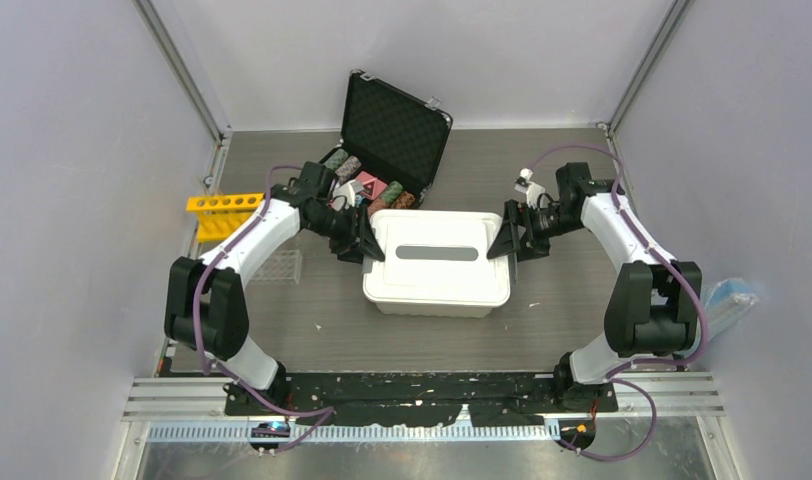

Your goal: Organize the chemistry lab equipment

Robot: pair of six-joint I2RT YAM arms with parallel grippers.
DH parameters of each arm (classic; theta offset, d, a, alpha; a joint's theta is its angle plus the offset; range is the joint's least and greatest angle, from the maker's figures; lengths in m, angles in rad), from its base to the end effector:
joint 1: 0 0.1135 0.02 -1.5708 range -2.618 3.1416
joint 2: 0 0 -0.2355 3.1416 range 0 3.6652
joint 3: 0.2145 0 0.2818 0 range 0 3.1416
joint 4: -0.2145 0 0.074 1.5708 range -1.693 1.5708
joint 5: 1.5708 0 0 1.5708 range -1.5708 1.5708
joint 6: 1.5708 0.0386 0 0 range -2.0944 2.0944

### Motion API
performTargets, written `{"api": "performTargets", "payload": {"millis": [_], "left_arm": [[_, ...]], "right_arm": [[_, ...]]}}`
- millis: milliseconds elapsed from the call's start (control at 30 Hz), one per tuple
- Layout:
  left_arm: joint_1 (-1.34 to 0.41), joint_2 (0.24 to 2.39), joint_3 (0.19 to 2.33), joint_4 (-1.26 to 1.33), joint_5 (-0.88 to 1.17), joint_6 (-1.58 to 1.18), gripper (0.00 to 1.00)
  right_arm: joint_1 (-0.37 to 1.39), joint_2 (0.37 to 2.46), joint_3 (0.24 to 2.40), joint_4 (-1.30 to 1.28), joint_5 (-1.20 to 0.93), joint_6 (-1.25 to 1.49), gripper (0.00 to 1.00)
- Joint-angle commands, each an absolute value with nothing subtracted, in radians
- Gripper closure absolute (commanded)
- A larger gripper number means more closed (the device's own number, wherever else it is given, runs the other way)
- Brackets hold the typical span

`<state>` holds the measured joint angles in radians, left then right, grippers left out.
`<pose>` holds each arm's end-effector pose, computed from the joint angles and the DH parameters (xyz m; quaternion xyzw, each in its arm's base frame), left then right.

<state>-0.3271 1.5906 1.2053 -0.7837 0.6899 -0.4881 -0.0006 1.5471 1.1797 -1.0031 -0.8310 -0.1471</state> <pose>0.3169 -0.1335 0.2055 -0.0069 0.9246 -0.3786 0.0411 0.3129 0.0283 0.2080 -0.1069 0.9049 0.3938 0.1209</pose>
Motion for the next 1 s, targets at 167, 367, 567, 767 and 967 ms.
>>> {"api": "performTargets", "payload": {"millis": [167,367,567,767,967], "left_arm": [[-0.348,1.627,1.218,-0.764,0.610,-0.455,0.92],[-0.350,1.621,1.214,-0.751,0.613,-0.469,0.94],[-0.356,1.624,1.217,-0.721,0.623,-0.489,0.95],[-0.391,1.639,1.245,-0.699,0.637,-0.493,0.93],[-0.388,1.640,1.266,-0.673,0.635,-0.507,0.79]], "right_arm": [[0.095,1.547,1.183,-0.957,-0.775,-0.042,0.51],[0.113,1.542,1.247,-1.042,-0.641,0.050,0.86],[0.151,1.534,1.243,-1.071,-0.587,0.060,0.86],[0.150,1.565,1.305,-1.074,-0.526,0.013,0.62],[0.133,1.570,1.387,-1.085,-0.560,-0.060,0.50]]}}
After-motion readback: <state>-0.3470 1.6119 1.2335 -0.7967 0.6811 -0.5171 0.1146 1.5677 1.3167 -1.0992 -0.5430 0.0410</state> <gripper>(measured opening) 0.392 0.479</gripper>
